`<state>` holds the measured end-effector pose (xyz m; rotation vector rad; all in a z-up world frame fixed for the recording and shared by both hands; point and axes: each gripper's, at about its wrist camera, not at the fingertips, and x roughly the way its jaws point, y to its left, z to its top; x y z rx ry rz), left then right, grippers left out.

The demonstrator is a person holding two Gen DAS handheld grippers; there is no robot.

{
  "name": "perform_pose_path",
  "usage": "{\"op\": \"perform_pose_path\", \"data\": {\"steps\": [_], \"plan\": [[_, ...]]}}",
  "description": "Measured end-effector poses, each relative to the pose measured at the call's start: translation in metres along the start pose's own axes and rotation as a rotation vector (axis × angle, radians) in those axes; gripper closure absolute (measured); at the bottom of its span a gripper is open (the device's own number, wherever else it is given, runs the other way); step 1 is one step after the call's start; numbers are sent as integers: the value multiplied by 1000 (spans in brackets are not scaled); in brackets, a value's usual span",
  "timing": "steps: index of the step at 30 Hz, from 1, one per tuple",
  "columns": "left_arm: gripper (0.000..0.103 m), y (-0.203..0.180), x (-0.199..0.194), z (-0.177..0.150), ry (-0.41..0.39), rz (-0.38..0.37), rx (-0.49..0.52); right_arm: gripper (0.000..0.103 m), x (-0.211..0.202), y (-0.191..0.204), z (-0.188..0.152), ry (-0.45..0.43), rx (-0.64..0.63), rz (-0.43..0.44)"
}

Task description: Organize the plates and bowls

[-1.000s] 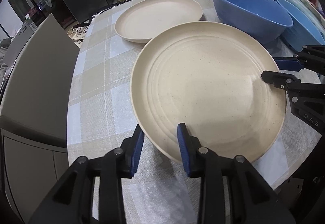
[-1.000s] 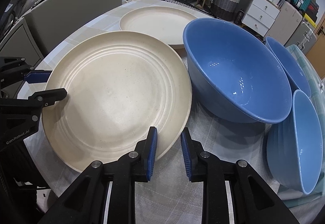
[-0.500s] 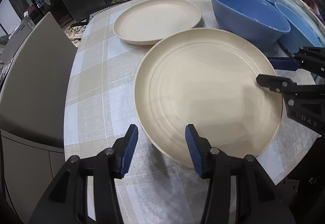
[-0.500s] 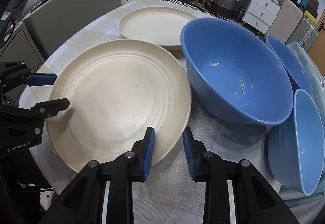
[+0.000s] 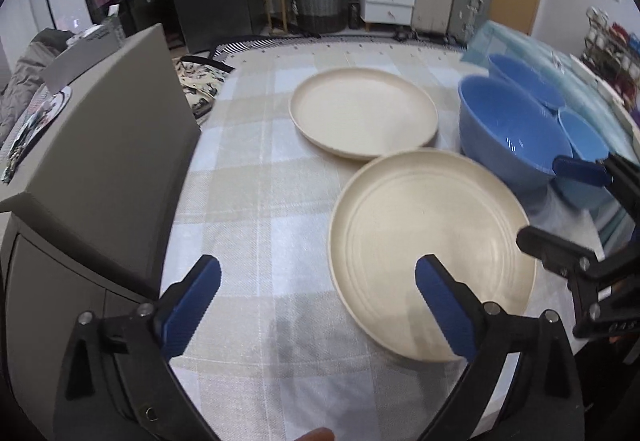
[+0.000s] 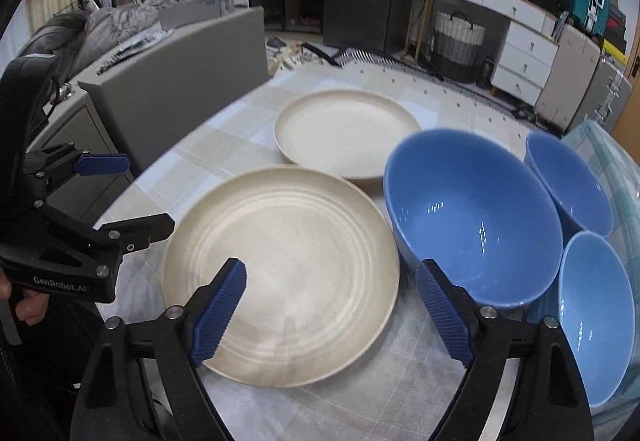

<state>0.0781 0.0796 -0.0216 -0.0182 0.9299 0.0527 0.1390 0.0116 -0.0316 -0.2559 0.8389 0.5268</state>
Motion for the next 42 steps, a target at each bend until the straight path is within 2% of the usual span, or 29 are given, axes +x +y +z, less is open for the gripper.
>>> {"op": "perform_pose_path", "data": {"steps": [2,6,18,23,31,42], "plan": [[0,5,-4,3,-18,-9,-25,5,-6,2,4,-32,-1,-1],[0,10,-9,7,-46,-24,-54,2,-17,2,11,-83,10,-13],[0,18,-11,20,-73,9,-85,1,-37,-11,37,-173,42,-14],[0,20,-8,33,-76,13,-94,1,-34,-18,45,-153,60,14],[1,24,-5,57,-113,7,-104,1,-29,-33,65,-159,74,2],[1,28,14,95,-115,-21,-134,1,-27,-56,107,-151,85,-19]]}}
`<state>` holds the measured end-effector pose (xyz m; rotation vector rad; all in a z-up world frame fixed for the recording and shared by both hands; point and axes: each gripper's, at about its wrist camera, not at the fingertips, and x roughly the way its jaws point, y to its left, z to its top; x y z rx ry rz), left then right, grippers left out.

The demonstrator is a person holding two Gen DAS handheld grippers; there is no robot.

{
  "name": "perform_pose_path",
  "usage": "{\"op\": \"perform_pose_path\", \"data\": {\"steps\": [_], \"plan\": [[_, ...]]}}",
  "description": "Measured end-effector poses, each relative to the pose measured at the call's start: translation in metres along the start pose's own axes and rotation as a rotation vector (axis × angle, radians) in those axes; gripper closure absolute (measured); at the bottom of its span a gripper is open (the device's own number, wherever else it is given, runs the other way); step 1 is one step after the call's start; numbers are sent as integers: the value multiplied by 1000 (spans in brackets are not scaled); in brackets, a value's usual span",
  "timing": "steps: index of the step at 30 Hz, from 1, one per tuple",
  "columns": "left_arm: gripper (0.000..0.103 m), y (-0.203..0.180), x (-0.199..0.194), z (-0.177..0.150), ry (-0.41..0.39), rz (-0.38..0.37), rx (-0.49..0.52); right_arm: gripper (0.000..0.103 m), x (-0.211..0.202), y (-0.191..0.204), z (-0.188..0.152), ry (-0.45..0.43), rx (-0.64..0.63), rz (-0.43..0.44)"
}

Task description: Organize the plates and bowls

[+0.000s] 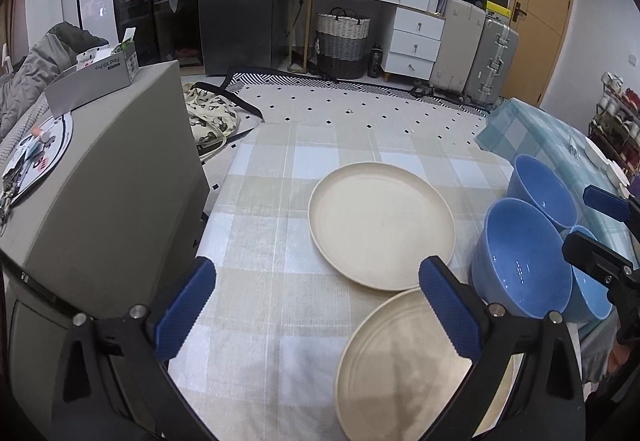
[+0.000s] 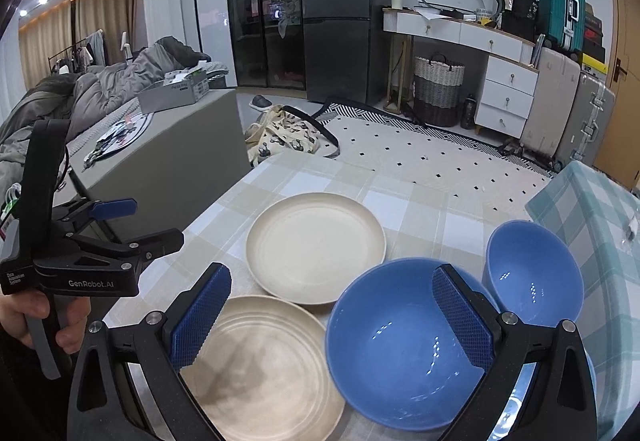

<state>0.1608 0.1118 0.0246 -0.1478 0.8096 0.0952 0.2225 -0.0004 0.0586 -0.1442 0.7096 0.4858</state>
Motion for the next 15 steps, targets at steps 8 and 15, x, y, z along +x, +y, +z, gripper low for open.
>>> {"op": "perform_pose_path", "data": {"steps": [8,15], "plan": [[1,-4,25,18,8,4,-11,1,24,-22,26,55,35,-16],[1,-4,45,25,33,7,-40,1,44,-31,47,105,27,-9]]}}
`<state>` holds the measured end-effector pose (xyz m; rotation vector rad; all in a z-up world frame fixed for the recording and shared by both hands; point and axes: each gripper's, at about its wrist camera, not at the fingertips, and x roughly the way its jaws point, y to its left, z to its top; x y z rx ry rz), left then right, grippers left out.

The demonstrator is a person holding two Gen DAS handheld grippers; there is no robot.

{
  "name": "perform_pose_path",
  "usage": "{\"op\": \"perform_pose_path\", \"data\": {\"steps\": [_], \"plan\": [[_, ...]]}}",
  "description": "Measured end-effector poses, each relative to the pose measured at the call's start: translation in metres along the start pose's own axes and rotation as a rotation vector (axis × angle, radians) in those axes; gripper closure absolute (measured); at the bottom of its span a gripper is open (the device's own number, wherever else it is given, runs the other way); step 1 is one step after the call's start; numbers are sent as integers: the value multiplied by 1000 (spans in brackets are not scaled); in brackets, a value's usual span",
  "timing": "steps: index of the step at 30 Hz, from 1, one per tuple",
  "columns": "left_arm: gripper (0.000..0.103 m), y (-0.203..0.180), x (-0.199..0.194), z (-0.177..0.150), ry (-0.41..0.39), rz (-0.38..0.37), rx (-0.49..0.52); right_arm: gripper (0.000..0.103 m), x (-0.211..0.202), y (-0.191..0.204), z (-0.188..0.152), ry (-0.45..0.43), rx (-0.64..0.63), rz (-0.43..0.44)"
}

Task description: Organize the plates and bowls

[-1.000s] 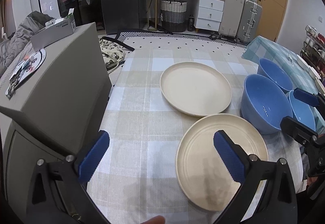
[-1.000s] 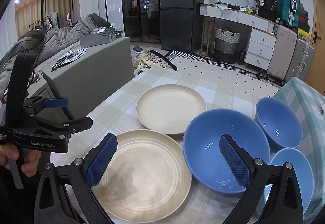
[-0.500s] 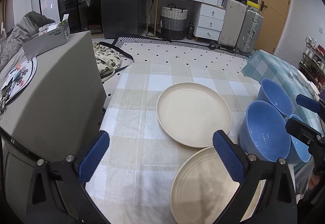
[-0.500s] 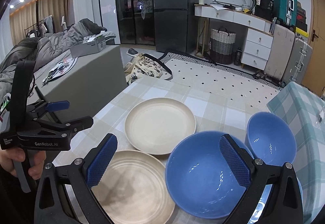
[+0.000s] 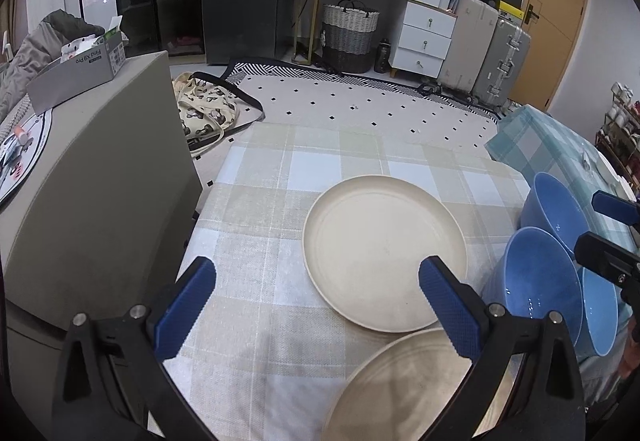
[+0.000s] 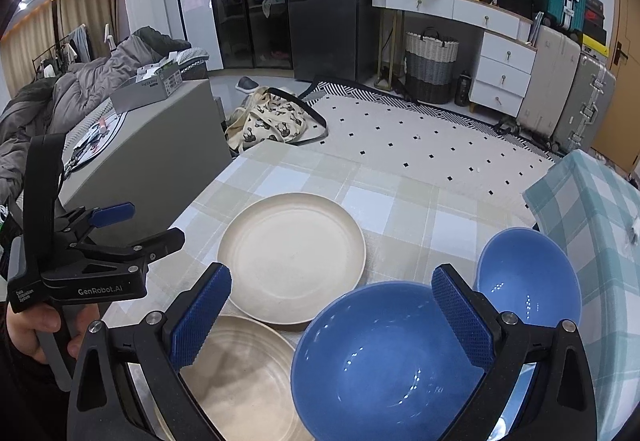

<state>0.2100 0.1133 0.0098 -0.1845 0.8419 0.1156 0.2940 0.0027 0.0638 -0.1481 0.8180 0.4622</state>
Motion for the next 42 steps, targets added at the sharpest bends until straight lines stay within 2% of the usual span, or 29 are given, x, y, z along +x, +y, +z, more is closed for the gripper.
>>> {"op": "perform_pose_path", "data": {"steps": [13,20,27,30,36,39,42], "plan": [[1,1,41,0,75,39,-21,1,57,-19,22,101,-16,-13],[2,5,63,-5,132,47,-51,1,103,-24,23,205,-37,13],[4,9,76,-10,169,66,-63,1,136,-28,21,271,-38,16],[9,8,80,-12,191,70,-60,2,147,-29,19,294,-39,13],[14,5,89,-16,219,70,-57,6,165,-30,15,332,-38,15],[15,2,91,-17,227,67,-48,12,173,-31,15,349,-38,21],[18,2,91,-17,232,75,-51,24,183,-32,15,370,-32,27]]}}
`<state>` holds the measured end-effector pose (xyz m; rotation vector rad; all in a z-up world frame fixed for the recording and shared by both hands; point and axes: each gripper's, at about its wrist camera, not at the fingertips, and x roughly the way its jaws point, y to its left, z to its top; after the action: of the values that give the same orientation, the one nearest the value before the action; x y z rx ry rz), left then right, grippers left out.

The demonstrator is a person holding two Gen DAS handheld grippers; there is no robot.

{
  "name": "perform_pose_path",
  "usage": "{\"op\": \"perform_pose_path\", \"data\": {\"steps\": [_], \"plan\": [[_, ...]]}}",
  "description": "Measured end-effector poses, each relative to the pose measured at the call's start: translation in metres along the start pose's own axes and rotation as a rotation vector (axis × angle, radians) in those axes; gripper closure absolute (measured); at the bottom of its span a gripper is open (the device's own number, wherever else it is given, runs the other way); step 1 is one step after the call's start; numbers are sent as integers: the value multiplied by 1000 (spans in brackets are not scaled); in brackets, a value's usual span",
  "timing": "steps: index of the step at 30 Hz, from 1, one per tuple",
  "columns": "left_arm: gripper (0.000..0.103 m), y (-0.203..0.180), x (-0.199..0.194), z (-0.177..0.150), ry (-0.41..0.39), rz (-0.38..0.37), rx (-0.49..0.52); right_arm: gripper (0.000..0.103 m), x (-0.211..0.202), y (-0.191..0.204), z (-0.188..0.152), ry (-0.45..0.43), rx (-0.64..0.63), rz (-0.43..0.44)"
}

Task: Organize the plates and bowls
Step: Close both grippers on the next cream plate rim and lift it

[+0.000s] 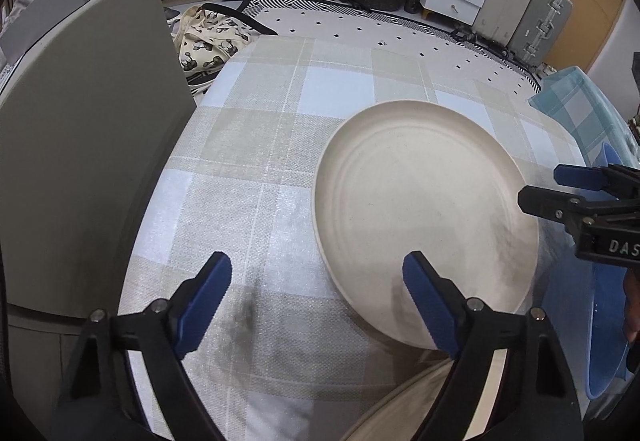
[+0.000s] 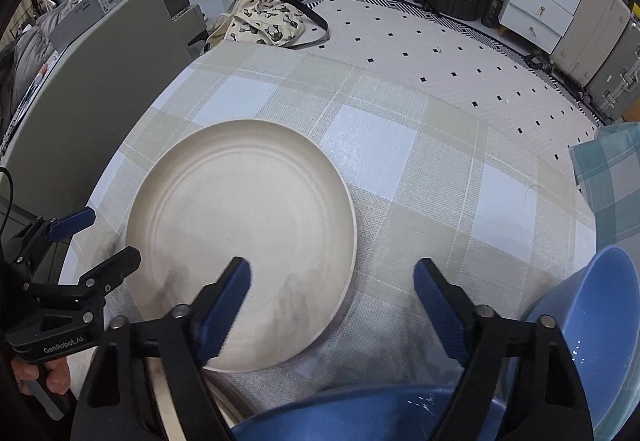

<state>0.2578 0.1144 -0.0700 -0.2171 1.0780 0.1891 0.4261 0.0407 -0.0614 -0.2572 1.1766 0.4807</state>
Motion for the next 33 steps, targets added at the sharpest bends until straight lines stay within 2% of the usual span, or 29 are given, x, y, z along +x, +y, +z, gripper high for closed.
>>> {"op": "perform_pose_path", "data": {"steps": [1,4,6,7,9,11,15,17,21,22,23,27,33], "plan": [[21,0,1,0,5,-3,-5,28,3,-1,0,9,3,4],[22,-1,5,-1,22,-6,-14,35,9,0,1,23,3,-1],[32,-2,5,-1,23,-6,-11,41,12,1,1,29,-2,-5],[41,-3,7,-2,31,-11,-8,45,13,2,0,33,-8,-11],[45,-3,9,-3,49,-14,-10,52,15,3,0,38,-16,-21],[58,-3,13,-5,65,-17,-10,58,17,6,-1,46,-30,-28],[72,-5,14,-7,84,-24,-1,59,19,9,-3,40,-52,-34],[79,-7,13,-8,81,-22,3,68,18,11,-4,34,-66,-37],[86,-10,12,-9,75,-26,23,73,15,15,-5,18,-95,-52],[89,-12,11,-9,70,-28,30,81,14,16,-5,11,-100,-50],[89,-12,11,-9,66,-30,35,85,14,17,-6,11,-101,-41],[89,-10,11,-9,74,-35,25,85,17,21,-8,25,-119,-83],[87,-11,13,-7,77,-14,31,82,13,10,-6,10,-71,-88]]}}
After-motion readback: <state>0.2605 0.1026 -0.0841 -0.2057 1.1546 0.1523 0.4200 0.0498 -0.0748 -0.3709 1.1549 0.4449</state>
